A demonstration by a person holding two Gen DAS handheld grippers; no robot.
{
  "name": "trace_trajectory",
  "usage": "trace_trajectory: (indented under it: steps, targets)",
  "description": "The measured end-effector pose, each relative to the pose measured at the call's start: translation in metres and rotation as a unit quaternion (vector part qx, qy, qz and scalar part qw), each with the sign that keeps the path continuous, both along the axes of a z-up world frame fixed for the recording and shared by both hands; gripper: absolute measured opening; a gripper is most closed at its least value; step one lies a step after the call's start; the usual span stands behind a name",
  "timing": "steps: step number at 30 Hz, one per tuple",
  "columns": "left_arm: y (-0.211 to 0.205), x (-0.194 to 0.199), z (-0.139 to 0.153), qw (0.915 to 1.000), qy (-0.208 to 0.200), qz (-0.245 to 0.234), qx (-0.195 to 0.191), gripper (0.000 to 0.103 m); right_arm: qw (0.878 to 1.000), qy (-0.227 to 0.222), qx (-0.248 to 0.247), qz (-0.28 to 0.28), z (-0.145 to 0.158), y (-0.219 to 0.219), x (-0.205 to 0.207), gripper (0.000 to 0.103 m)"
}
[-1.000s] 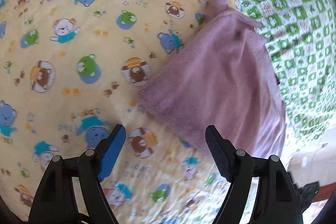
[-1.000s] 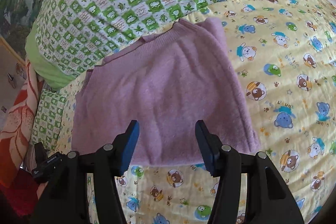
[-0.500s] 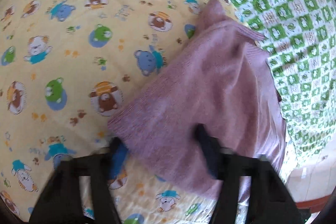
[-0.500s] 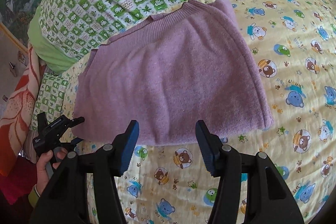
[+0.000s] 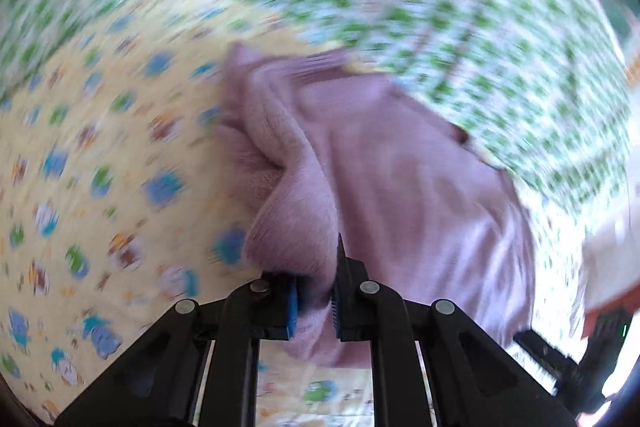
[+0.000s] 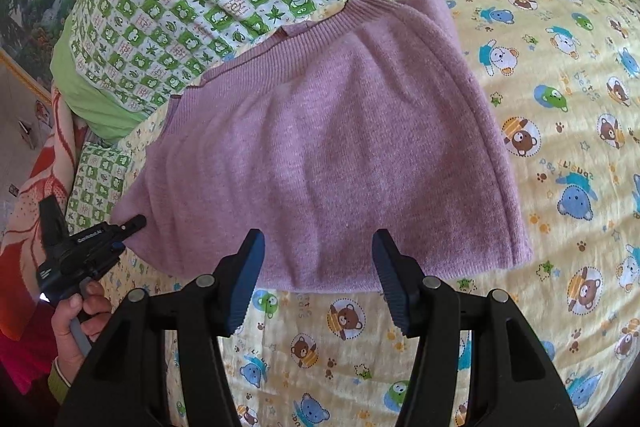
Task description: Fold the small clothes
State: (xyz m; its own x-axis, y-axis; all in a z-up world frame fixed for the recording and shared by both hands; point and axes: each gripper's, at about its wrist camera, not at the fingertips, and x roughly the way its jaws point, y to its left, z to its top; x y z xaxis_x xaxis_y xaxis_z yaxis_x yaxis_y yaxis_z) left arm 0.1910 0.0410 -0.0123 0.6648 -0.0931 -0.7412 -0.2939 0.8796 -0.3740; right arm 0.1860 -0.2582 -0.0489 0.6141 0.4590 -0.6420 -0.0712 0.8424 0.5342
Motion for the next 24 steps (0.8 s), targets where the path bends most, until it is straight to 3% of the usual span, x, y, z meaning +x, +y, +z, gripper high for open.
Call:
trace_trajectory:
  steps: [5,11,16,24]
  targets:
    - [-0.062,0.018,0.019,0.9947,-0.032,-0.094,0.026,0.01,1.0,-0.008,0.01,-0.003,0.005,-0.01,0.008,0.057]
    - [-0.112,0.032,-0.003,0.9858,-0.008,-0.166,0.026,0.01,1.0,-0.024,0.019,0.003,0.018,-0.026,0.027,0.057]
    - [-0.126,0.036,-0.031,0.9832,0.017,-0.18,0.026,0.01,0.999,-0.031,0.021,0.034,0.029,-0.021,0.056,0.057]
    - [-0.12,0.037,-0.036,0.984,0.018,-0.177,0.013,0.01,0.987,-0.025,0.076,0.137,0.037,0.037,0.121,0.057]
